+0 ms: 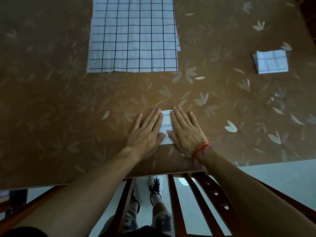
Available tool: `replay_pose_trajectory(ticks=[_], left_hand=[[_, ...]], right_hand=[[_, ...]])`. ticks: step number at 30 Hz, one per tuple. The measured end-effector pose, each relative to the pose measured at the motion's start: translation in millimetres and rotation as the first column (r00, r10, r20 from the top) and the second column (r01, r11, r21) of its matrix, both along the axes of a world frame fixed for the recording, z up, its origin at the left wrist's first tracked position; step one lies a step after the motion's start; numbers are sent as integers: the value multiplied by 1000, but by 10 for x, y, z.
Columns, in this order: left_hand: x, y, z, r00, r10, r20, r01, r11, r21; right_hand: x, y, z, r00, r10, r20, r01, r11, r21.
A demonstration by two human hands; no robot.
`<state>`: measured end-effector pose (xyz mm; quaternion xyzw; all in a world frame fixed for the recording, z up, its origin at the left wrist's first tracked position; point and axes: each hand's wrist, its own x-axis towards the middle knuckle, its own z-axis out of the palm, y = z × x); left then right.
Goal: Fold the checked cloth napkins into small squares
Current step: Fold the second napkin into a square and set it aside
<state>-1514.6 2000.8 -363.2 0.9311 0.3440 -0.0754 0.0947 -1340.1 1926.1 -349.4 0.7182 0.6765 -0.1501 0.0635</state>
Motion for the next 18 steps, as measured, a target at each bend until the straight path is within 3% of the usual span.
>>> replay_pose_trajectory(ticks=[10, 15, 18], left_hand=[[11, -17, -4, 999, 6, -45, -7, 1000, -22], [33, -12, 57, 1000, 24, -10, -25, 997, -70], [72, 10, 145, 997, 58, 47, -52, 992, -117]], right_hand=[[215, -247, 58, 993, 75, 86, -76, 997, 8], [199, -327, 134, 999, 45, 24, -45, 999, -11], [170, -240, 215, 988, -108, -112, 111, 994, 15]])
